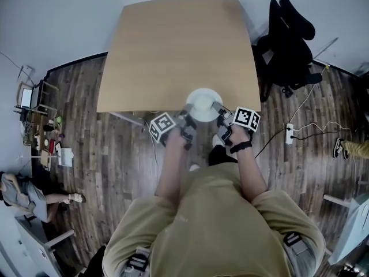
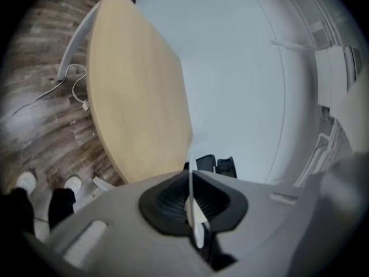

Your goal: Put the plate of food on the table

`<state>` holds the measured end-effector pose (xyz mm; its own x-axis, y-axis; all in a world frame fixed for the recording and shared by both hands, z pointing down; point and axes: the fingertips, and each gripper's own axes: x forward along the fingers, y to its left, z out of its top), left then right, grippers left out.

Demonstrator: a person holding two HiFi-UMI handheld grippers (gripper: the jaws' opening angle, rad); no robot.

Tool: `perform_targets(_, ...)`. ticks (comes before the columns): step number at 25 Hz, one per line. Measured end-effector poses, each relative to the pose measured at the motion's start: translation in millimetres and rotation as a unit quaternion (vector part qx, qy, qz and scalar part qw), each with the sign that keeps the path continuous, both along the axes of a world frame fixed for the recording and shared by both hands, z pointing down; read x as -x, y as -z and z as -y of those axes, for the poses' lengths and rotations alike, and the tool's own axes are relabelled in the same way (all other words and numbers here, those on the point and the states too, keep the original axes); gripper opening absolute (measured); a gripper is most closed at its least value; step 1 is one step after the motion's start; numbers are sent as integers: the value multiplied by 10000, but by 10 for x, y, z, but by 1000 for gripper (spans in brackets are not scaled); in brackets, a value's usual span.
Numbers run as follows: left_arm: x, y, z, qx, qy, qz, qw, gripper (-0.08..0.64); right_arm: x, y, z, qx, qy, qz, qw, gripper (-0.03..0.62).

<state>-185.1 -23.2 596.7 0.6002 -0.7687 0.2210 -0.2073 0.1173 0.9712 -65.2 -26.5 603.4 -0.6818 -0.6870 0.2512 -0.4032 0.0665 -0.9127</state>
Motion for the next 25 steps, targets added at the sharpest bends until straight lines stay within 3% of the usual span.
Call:
perform_targets(4, -256, 150, 501, -304, -249, 635, 9972, 9, -208, 90, 618, -106, 310, -134, 9994, 46)
perform_targets(11, -527, 411, 1166, -675, -12, 925, 9934, 9, -468, 369, 1355, -546, 587, -128, 9967, 44)
perform_targets(15, -838, 216, 1532, -547, 11, 1115, 9923, 12, -746, 177, 1803, -458, 875, -132, 9950, 47)
perform_targets(18, -830, 33, 1559, -244, 58, 1200, 9925, 14, -723, 18, 1875, -305, 1041, -121, 9940, 42)
perform_targets(25, -955, -307, 1983, -67, -225, 1683, 9855, 31, -852, -265, 2227, -252, 1020, -601, 9927, 51)
